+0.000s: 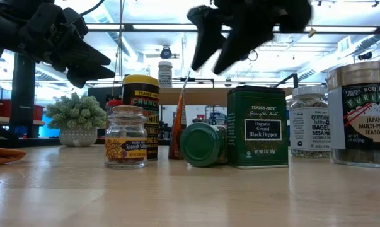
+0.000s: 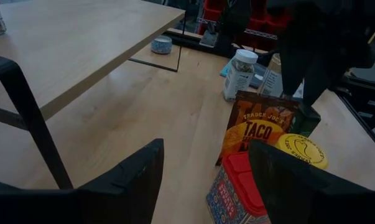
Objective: Shelf spices
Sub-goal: Put the green seasoning bottle on the shelf
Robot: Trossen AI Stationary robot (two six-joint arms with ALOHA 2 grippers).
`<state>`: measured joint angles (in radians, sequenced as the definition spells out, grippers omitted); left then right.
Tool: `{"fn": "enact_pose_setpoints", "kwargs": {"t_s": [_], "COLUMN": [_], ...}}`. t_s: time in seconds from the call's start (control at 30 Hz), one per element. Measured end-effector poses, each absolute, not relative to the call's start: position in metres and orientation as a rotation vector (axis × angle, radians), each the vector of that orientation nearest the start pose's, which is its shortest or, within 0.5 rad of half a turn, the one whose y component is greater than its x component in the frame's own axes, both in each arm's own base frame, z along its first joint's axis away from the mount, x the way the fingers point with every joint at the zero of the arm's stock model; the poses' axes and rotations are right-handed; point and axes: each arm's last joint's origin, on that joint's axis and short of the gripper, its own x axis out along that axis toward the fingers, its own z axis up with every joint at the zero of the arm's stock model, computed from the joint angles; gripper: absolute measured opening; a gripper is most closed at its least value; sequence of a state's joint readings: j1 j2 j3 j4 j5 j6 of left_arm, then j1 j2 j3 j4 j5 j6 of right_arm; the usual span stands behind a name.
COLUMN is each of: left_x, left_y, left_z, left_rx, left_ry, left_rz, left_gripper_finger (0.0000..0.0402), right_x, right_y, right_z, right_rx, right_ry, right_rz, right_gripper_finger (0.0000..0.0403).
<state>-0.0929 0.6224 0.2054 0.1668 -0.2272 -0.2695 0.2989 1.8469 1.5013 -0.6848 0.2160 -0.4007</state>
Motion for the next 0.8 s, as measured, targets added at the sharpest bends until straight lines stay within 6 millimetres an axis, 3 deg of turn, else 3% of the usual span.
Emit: {"fn": "enact_pose_setpoints", "kwargs": {"t_s": [0.2,0.33,0.53,0.8], "left_x": [0.147,0.147,0.147,0.147], "left_y": [-0.007,-0.008,-0.007,-0.007], "left_z": [0.189,0.189,0.190,0.192], "left_rx": [-0.257,-0.312,-0.322,-0.358], "left_ry": [0.227,0.226,0.212,0.183], "left_rz": [0.170,0.162,0.193,0.198], "left_gripper_finger": [0.0239,0.0239,0.0239,0.0239], "right_x": [0.383,0.370,0.320,0.227], "right_y": [0.093,0.079,0.056,0.056], "right_z": [0.269,0.281,0.301,0.320], "right_rx": [-0.642,-0.493,-0.220,-0.135], "right_ry": [0.970,1.059,1.164,0.967], "right_rz": [0.145,0.138,0.112,0.022], "right_gripper_finger": [0.0237,0.0228,0.0207,0.0174]}}
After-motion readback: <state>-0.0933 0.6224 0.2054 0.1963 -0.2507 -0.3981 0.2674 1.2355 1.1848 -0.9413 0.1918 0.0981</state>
